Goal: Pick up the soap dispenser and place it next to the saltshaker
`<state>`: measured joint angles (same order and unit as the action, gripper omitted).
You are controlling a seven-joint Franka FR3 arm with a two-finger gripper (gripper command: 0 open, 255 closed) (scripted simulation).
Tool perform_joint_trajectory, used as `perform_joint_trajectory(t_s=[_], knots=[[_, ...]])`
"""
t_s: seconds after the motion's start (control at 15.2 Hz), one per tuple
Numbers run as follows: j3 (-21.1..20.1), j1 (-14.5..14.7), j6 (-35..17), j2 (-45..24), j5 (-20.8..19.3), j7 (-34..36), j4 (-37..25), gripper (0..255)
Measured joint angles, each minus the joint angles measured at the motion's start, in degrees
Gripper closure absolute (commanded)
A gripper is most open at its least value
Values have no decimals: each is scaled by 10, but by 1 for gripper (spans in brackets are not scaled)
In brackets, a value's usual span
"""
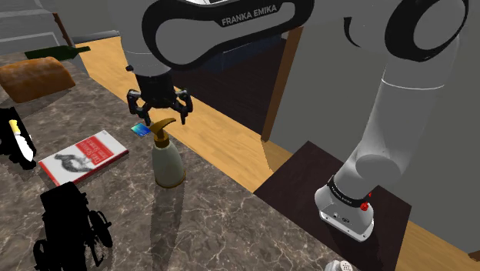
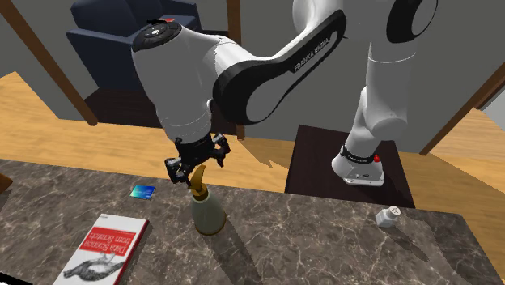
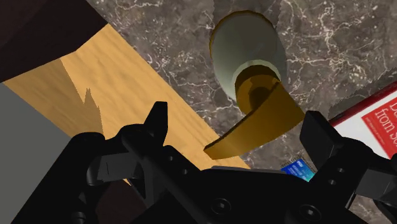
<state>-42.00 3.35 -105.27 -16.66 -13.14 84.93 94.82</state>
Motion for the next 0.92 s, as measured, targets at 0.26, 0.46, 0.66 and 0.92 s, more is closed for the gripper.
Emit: perform_joint_trajectory(t_s=[0.26, 0.46, 0.66, 0.92], knots=[[15, 38, 9, -64, -43, 49, -57, 0], [19, 40, -8, -72, -50, 55, -47, 0], [22, 41, -26, -79, -55, 59, -34, 0], [22, 41, -31, -80, -56, 61, -29, 0]])
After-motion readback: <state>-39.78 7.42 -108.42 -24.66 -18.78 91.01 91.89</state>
